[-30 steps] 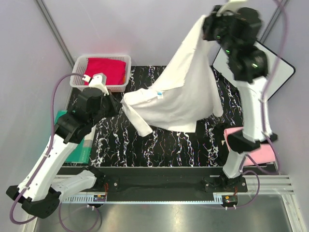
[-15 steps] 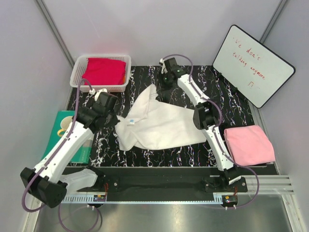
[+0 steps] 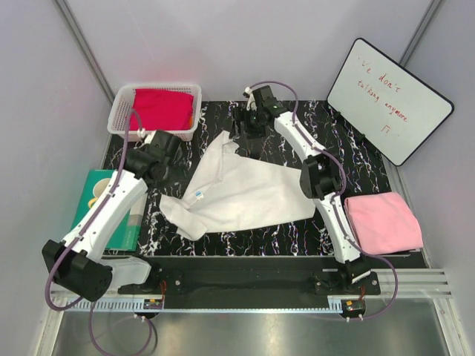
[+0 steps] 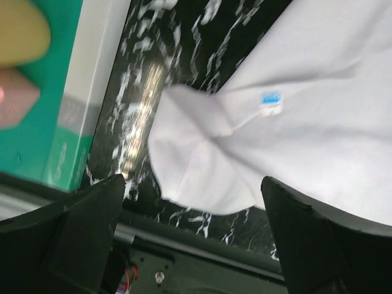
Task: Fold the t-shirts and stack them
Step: Flatten out the tshirt
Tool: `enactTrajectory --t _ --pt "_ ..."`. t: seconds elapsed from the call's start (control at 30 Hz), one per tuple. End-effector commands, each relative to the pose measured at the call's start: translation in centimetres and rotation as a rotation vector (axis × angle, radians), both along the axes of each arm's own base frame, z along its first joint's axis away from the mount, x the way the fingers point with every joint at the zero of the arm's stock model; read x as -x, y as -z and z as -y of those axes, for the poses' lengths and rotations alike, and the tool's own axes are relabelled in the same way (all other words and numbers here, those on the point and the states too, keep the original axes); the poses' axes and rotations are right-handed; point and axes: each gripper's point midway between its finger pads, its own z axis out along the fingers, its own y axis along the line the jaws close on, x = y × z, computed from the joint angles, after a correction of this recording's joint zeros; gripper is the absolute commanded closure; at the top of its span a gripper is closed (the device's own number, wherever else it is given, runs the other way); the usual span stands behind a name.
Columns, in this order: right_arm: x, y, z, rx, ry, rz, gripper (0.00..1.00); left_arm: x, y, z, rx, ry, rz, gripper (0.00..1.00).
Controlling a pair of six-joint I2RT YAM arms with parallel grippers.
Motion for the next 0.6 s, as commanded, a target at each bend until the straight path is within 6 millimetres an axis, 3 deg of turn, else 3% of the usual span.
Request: enactTrajectory --t 0.0,0.03,0.07,0.1,0.13,0.17,0.2,0.23,0.27,0.3,0.33,0.37,0.4,0.43,0.47,0.5,0.53,0.57 --pt "0.9 -7.9 2.4 -0.031 0.022 0.086 0.08 -7.0 -6.6 2.5 -0.001 0.209 0.275 0.01" --pt "0.6 -8.1 4.0 -0.022 0.049 0.084 0.06 -8.9 -5.4 3.4 -0.03 0.268 0.243 0.01" --pt "0.9 -9.9 5.0 -0.022 0.065 0.106 0.04 -9.8 -4.8 4.0 -0.037 0.296 0.222 0.02" --pt "1.5 -8.8 6.2 0.006 0.076 0.076 0.01 -11.2 -5.5 4.9 -0.027 0.323 0.231 0.05" --pt "1.4 -8.8 7.7 0.021 0.101 0.072 0.0 -12.8 -3.1 5.6 -0.048 0.338 0.166 0.1" --pt "1.8 -10.2 8.9 0.032 0.118 0.096 0.0 -13.7 -2.6 6.0 -0.049 0.339 0.15 0.13" --pt "2.5 -8.8 9.9 0.067 0.11 0.074 0.0 -15.1 -3.3 7.0 -0.027 0.355 0.172 0.14" --pt "2.9 -8.7 10.7 0.08 0.114 0.07 0.0 -16.3 -1.4 7.8 -0.034 0.371 0.126 0.13" --pt "3.1 -9.7 12.1 0.089 0.135 0.087 0.0 -17.2 -1.2 8.4 -0.025 0.382 0.126 0.13" --pt "3.9 -8.4 12.8 0.109 0.133 0.055 0.0 -18.7 -2.6 9.6 0.006 0.405 0.167 0.12" --pt "4.3 -8.4 13.3 0.113 0.136 0.05 0.0 -19.8 -1.3 10.2 -0.001 0.426 0.142 0.12" --pt "4.6 -8.9 14.2 0.117 0.15 0.053 0.0 -20.6 -1.2 10.7 0.003 0.442 0.145 0.12" --pt "5.3 -7.6 14.8 0.134 0.156 0.021 0.0 -21.9 -2.5 11.6 0.018 0.462 0.187 0.11" --pt "5.7 -7.7 15.3 0.137 0.163 0.014 0.0 -22.8 -0.9 12.0 0.008 0.485 0.157 0.11" --pt "5.9 -7.4 16.0 0.139 0.175 -0.001 0.0 -23.8 -1.7 12.6 0.014 0.493 0.186 0.11" --pt "6.5 -6.5 16.4 0.147 0.182 -0.031 0.0 -24.3 -1.2 13.2 0.026 0.508 0.181 0.11" --pt "6.7 -6.4 16.8 0.147 0.19 -0.041 0.0 -24.8 0.6 13.5 0.026 0.52 0.148 0.11" --pt "7.0 -6.0 17.1 0.146 0.202 -0.061 0.0 -25.5 0.4 14.0 0.031 0.527 0.161 0.11"
